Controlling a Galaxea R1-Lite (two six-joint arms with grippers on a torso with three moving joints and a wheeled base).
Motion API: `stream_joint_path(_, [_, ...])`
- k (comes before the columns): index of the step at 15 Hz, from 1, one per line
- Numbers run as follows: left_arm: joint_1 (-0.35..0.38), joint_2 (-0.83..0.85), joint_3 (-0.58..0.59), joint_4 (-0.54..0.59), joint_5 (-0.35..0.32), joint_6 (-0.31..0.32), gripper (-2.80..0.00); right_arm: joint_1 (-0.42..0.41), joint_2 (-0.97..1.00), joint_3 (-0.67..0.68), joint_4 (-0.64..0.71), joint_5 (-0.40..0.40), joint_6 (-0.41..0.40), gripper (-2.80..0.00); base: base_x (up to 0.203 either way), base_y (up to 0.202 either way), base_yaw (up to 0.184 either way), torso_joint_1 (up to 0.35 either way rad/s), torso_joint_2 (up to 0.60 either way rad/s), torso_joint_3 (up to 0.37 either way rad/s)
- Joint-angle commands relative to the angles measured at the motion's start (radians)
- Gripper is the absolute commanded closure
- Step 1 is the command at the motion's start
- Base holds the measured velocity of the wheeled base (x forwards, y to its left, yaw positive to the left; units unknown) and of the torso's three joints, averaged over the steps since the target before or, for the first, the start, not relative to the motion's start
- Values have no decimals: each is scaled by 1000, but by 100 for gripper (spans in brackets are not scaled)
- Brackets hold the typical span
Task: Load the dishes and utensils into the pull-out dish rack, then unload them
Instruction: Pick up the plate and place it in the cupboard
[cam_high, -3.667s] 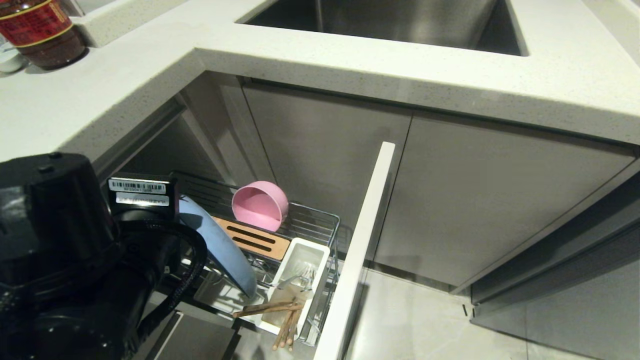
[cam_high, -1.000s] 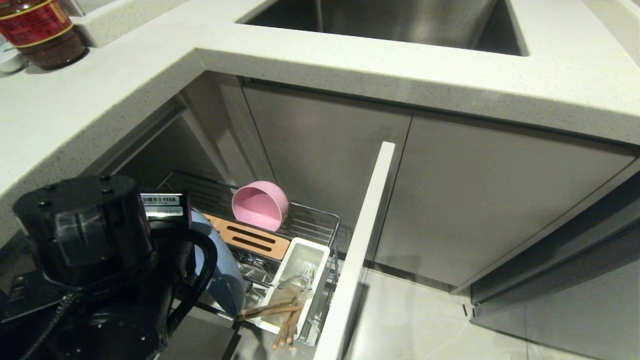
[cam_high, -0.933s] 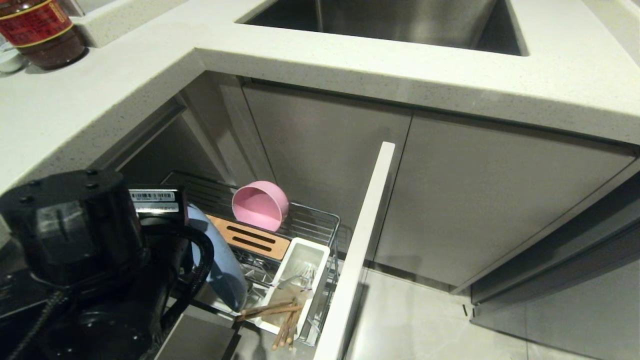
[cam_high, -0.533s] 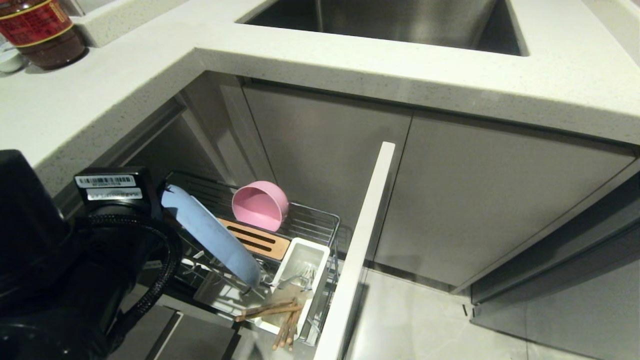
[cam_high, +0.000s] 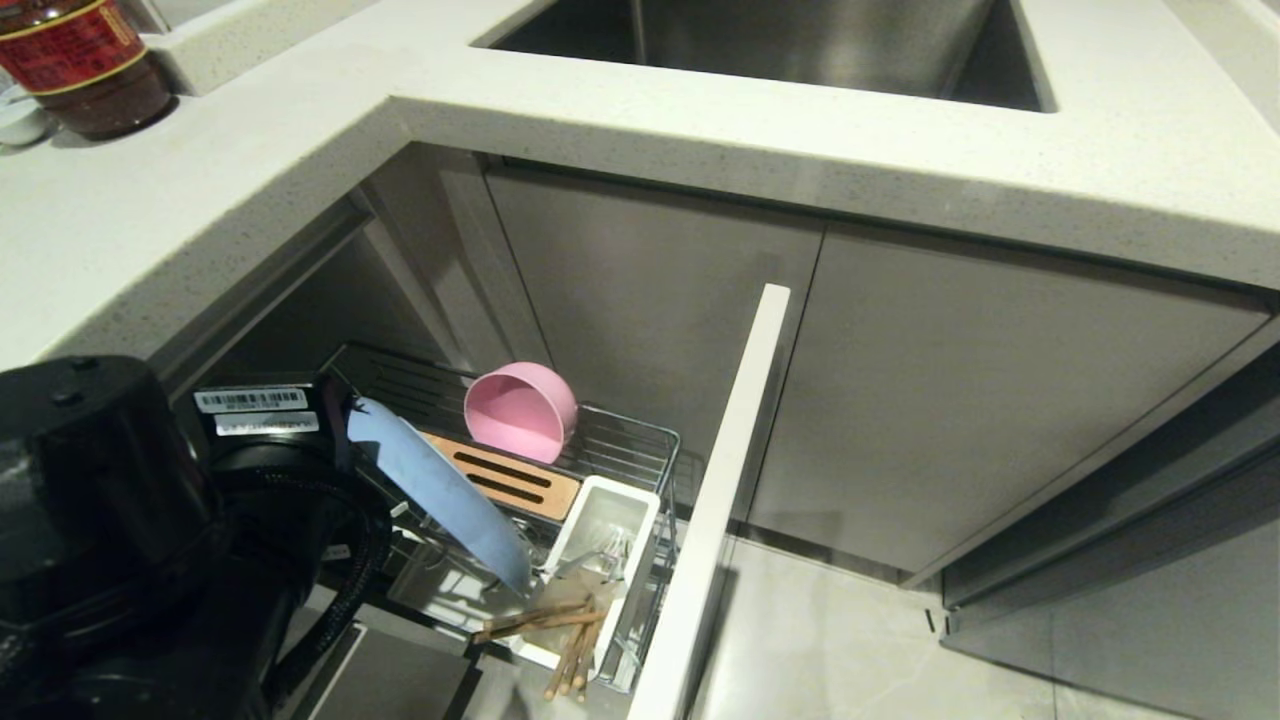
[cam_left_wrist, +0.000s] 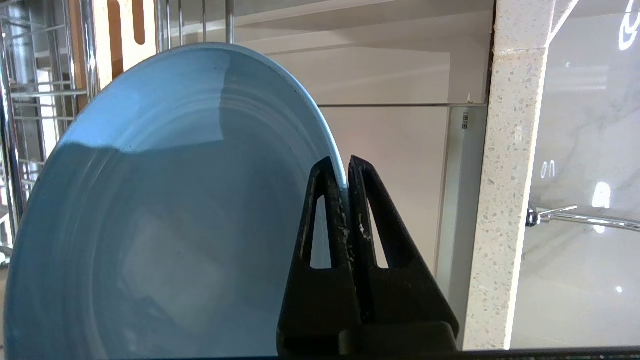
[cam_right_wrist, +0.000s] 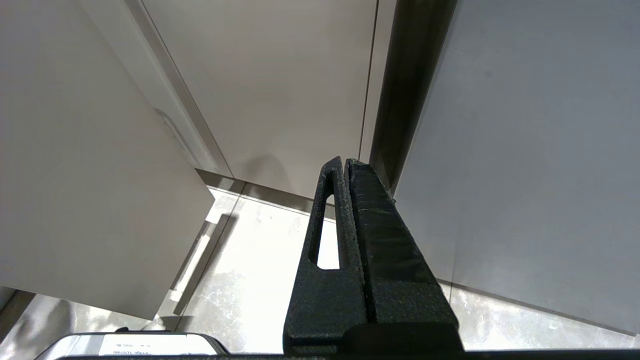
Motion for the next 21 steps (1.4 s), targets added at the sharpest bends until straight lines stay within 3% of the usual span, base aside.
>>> stream_joint_path(1, [8,22,5,0,6,-8,0,0,-1,26,-1,0,0,0,0,0,0,0,0,0])
stream_joint_path(21, [117,207,1,9,6,-10,0,0,-1,26,-1,0,0,0,0,0,0,0,0,0])
